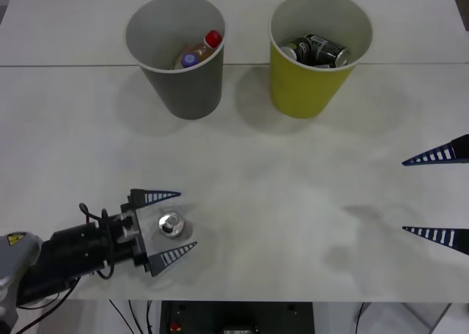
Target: Put the can into the green bin and the plastic bottle into the gray bin
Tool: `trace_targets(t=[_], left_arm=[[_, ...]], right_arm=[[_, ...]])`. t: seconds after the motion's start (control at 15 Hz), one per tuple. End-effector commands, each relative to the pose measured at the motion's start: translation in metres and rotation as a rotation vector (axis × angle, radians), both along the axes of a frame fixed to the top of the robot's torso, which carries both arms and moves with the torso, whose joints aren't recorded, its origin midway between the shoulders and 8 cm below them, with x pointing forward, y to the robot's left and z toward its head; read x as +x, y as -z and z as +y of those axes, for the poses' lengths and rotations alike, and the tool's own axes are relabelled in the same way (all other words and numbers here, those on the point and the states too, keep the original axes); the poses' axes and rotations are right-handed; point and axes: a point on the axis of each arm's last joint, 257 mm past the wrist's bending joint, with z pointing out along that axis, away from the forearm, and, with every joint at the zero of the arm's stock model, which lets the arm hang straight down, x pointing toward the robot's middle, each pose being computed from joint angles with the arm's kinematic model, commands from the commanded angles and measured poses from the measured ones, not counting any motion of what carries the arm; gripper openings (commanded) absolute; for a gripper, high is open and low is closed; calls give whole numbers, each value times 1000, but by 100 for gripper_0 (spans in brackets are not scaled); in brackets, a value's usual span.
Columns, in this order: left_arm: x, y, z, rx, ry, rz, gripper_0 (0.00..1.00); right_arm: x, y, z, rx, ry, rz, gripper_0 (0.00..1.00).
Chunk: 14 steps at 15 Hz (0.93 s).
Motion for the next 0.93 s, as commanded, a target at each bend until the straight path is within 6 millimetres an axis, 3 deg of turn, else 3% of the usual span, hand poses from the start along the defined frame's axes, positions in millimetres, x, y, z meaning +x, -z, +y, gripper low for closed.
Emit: trace_targets(t=[0.07,0.13,0.2,0.27,0.33,0.93], left_arm=[[0,1,-1,2,0,3,100],[1,0,-2,1,1,2,90],[1,1,-1,1,-2,7,41],[1,1,-1,1,-2,7,5],[0,2,-1,1,-1,7,0],[4,0,4,25,6,3,0]], right_arm=[[0,0,0,0,0,0,100],[0,0,0,0,0,0,100],[0,0,0,0,0,0,100],[0,0,0,0,0,0,100],[0,0,0,0,0,0,100],[0,0,0,0,0,0,100]])
